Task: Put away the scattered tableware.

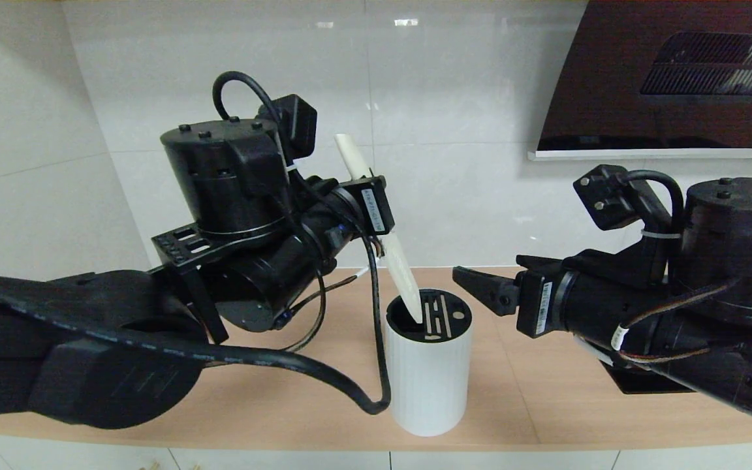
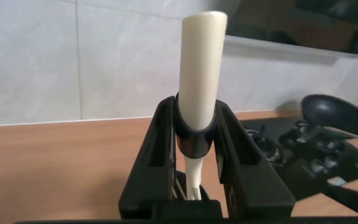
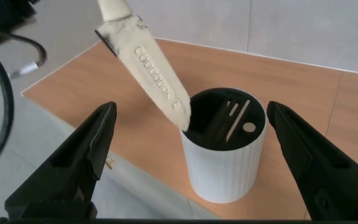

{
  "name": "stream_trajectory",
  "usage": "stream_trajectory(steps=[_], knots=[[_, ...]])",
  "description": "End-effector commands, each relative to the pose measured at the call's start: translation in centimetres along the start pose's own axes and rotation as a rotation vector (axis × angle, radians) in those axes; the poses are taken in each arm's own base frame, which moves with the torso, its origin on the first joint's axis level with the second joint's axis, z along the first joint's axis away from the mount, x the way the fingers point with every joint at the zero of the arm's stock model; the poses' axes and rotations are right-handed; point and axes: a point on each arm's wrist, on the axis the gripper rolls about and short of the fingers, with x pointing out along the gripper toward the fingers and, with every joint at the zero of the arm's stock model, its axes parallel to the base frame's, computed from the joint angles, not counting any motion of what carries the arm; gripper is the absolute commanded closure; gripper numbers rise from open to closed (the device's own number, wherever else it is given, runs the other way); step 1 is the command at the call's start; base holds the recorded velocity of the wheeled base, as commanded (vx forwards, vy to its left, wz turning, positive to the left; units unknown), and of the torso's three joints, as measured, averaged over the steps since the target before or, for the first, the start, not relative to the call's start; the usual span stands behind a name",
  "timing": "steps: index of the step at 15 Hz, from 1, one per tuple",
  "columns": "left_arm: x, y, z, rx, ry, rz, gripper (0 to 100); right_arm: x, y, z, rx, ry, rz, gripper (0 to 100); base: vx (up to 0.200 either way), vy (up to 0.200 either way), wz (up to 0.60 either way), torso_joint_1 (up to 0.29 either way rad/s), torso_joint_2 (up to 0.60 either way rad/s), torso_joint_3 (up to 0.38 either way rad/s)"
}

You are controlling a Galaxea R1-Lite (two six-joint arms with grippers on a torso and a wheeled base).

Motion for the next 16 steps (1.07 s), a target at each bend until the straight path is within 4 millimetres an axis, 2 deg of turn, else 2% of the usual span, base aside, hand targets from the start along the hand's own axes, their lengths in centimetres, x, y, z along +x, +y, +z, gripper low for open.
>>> stream_trajectory(steps=[1,5,10,16], knots=[[0.9,-0.1,-1.6,0.033,0.021,0.025,100,0.3,0.0,-0.2,-0.002,0.009,-0.003,0,0.000,0.000,0.00,0.000,0.00,0.000],[1.8,-0.1,-2.7,0.053,0.021,0.053,100,0.4,0.0,-0.4,-0.004,0.015,-0.003,0,0.000,0.000,0.00,0.000,0.00,0.000],[2.6,-0.1,-2.9,0.042,0.008,0.069,100,0.4,0.0,-0.4,-0.003,0.014,-0.006,0,0.000,0.000,0.00,0.000,0.00,0.000],[4.1,0.0,-5.2,0.063,0.044,0.107,100,0.4,0.0,-0.4,-0.003,0.009,-0.008,0,0.000,0.000,0.00,0.000,0.00,0.000]])
